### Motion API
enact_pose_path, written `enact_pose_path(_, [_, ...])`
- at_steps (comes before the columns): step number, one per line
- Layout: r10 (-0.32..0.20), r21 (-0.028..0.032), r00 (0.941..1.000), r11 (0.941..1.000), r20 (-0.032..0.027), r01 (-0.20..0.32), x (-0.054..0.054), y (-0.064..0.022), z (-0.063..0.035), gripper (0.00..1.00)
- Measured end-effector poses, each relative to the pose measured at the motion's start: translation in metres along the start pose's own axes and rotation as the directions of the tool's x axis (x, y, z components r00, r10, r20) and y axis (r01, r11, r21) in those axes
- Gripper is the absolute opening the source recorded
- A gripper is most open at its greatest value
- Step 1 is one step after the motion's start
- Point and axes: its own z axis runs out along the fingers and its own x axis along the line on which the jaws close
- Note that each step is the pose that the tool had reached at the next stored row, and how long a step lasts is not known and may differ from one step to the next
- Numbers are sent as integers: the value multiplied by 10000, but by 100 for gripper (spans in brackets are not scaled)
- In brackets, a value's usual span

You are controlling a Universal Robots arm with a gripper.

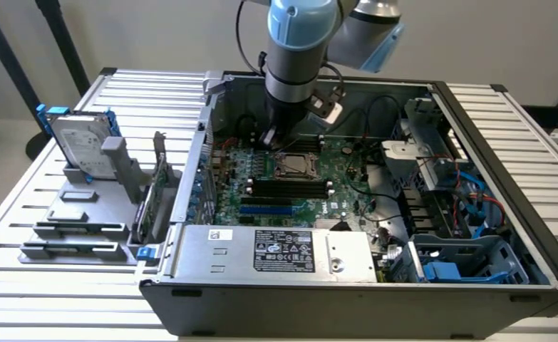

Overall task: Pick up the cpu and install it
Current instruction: 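Install the first cpu locking lever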

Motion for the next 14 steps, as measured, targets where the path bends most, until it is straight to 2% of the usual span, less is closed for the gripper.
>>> enact_pose_path(9, [3, -79, 9999, 10000, 128, -2, 34, -27, 49, 11])
enact_pose_path(14, [4, -104, 9999, 9999, 172, -2, 24, -44, 49, 11])
